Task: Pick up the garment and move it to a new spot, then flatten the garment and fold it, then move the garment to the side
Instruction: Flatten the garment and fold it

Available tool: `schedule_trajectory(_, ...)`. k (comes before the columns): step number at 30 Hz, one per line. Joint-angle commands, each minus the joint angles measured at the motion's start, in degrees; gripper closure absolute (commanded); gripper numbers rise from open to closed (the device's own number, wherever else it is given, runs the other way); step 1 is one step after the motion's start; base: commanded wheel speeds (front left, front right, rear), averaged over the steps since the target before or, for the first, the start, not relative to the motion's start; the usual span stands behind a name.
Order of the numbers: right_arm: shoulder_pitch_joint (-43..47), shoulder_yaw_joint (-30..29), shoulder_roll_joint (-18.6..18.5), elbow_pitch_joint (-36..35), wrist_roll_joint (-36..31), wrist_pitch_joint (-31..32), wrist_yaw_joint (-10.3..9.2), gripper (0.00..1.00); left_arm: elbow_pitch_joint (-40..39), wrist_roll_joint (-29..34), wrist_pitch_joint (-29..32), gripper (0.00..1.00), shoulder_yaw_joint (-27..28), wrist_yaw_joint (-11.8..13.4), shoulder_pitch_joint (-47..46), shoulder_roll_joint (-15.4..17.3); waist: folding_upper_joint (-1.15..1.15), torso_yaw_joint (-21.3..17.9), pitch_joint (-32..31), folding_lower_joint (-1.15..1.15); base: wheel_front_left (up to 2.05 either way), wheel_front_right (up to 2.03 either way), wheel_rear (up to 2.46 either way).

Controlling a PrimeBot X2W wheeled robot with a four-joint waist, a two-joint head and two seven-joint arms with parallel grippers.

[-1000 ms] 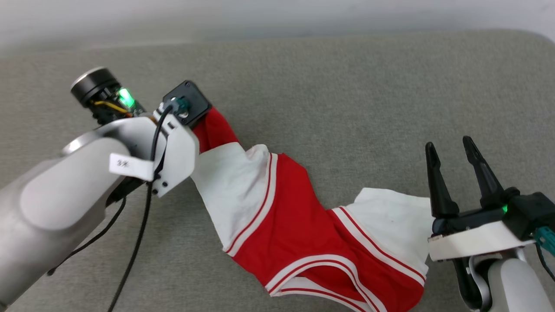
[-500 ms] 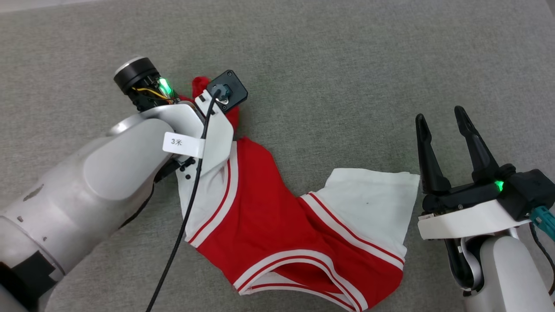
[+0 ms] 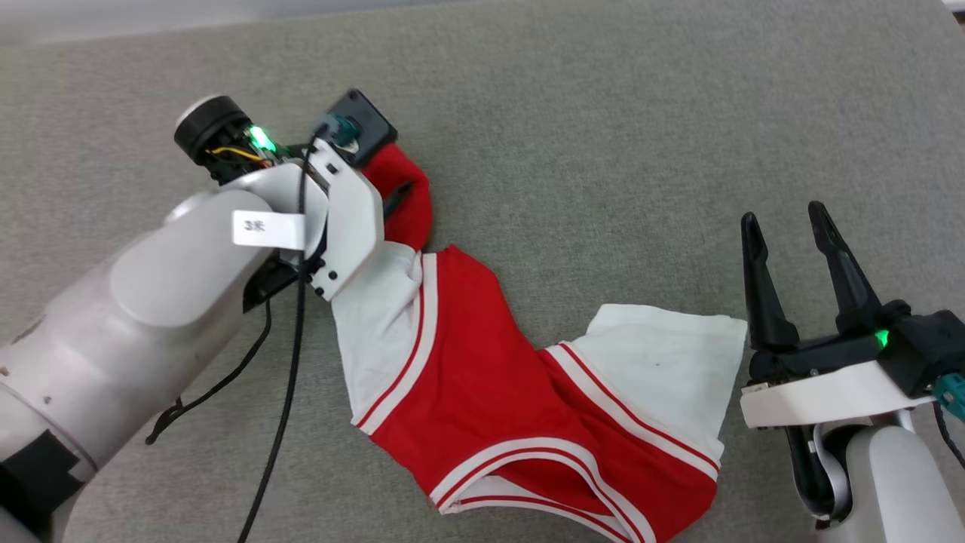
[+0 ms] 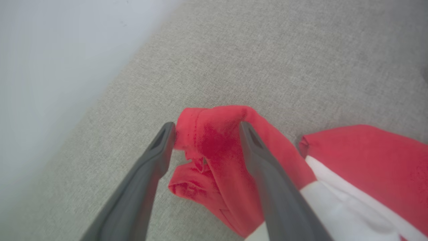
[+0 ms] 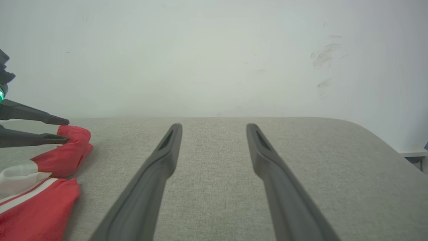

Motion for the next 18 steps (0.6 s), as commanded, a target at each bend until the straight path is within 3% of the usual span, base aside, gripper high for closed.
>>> schedule_trajectory(1,0.9,-0.27,0.25,0.09,-0.17,-0.17,-0.04,0.0,-0.02,-1.36,-1.13,0.0,0.72,-0.01,-0.63,0.49,0.0,1.64,-1.91,0.0,0.0,0.0,0.0)
schedule_trajectory(7,3.67,-1.51,0.27,0.56,-0.42,-0.17,-0.04,0.0,-3.72,-8.73,0.38,0.0,1.89,-0.01,1.7,2.6,0.0,4.75,-5.92,0.0,0.0,0.0,0.0)
schedule_trajectory(18,6.16,-1.83,-0.26,1.04,-0.52,-0.15,-0.04,0.0,-24.3,-18.73,20.26,0.0,-0.26,0.04,6.07,9.63,0.0,8.12,-10.91,0.0,0.0,0.0,0.0)
